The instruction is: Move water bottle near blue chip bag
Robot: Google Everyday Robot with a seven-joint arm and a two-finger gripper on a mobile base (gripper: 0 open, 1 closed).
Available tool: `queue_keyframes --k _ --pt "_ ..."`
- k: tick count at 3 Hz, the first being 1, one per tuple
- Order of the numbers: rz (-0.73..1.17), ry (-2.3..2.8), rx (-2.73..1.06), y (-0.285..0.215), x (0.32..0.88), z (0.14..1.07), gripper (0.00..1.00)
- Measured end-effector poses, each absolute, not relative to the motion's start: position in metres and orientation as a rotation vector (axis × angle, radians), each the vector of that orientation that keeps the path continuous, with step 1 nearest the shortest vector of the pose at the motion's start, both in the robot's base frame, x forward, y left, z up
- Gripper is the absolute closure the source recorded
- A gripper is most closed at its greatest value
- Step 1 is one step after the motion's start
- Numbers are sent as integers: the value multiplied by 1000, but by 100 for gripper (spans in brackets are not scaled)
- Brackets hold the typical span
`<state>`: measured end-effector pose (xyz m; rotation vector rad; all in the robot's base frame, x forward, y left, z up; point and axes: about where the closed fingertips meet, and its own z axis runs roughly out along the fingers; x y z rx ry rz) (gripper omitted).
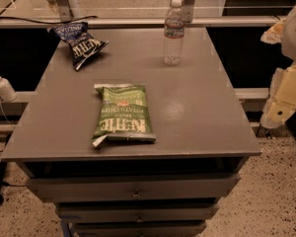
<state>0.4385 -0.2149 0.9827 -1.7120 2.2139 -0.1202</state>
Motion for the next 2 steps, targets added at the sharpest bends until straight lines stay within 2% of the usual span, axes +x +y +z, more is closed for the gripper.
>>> queue_keyframes --k 1,2 --pt "-121 2201 -1699 -225 445 990 0" --pt "-111 2201 -1605 -236 478 983 0"
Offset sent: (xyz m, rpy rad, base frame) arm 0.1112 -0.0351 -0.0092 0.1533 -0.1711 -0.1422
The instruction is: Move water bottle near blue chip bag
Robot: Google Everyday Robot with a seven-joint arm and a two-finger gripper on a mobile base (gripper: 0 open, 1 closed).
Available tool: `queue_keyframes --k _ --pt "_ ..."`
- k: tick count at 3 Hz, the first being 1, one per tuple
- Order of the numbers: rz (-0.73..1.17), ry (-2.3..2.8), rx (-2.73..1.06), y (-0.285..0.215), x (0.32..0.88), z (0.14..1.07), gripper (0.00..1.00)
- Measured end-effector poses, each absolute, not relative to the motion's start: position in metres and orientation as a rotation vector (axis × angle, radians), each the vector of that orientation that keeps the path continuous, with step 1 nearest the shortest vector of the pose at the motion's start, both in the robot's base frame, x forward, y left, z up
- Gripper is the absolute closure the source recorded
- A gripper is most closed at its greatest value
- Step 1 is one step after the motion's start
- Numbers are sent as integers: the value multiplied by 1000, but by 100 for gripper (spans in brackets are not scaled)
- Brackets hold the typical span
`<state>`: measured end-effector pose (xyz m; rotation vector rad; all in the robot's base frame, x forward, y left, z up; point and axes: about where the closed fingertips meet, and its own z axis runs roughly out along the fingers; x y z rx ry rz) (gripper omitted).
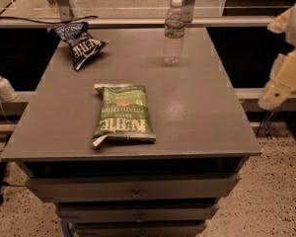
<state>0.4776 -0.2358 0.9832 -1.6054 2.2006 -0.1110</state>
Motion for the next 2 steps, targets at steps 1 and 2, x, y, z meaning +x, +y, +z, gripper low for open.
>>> queue_keyframes --k 1,2 --pt "-83 2187 -1432 -239 534 970 0" --pt "21 2156 -1233 -233 584 958 0"
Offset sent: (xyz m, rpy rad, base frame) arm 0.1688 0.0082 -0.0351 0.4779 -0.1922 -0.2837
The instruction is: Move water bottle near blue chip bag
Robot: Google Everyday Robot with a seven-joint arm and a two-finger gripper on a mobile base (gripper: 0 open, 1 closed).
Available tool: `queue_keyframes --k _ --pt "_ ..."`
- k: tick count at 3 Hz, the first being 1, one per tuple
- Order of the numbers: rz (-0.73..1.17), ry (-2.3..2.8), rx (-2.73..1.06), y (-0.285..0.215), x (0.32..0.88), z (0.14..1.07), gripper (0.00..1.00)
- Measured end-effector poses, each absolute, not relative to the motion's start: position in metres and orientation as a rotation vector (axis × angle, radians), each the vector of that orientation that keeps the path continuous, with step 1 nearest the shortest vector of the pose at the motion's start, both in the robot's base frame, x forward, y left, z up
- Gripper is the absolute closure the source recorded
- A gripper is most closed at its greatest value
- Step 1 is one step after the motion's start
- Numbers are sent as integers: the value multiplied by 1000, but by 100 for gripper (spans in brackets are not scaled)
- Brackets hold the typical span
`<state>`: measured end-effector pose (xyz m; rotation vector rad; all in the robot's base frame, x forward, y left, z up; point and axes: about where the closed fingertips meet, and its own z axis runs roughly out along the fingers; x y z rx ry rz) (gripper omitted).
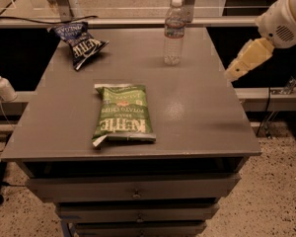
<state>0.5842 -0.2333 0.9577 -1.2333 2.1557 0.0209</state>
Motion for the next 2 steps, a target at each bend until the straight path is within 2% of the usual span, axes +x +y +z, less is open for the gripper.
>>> queue_keyframes --k 2 --pt "305 1942 -997 -163 664 933 0"
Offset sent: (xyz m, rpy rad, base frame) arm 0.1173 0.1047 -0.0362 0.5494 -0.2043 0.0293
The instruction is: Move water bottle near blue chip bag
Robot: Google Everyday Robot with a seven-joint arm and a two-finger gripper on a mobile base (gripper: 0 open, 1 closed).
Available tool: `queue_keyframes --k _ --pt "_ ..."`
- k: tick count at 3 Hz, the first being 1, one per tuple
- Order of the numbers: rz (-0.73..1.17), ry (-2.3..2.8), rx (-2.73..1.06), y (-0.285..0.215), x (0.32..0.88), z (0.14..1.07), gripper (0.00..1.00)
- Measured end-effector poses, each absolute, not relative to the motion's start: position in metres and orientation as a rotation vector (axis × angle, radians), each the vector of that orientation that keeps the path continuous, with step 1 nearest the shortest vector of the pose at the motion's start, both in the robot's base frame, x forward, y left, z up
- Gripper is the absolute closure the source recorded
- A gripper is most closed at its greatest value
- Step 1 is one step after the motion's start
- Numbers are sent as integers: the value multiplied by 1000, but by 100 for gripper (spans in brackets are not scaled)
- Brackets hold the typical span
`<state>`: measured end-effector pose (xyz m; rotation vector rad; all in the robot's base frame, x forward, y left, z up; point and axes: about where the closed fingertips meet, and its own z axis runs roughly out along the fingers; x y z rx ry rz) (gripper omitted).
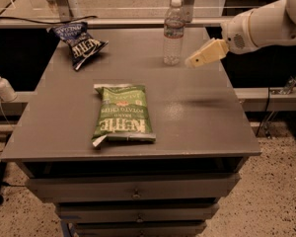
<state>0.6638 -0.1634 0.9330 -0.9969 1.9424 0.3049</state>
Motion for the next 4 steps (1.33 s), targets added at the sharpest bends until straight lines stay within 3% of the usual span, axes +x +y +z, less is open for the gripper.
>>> queue_keyframes --k 2,4 --pt "388 1880 -947 -155 672 931 0" --pt "432 1732 -859 -123 724 922 0"
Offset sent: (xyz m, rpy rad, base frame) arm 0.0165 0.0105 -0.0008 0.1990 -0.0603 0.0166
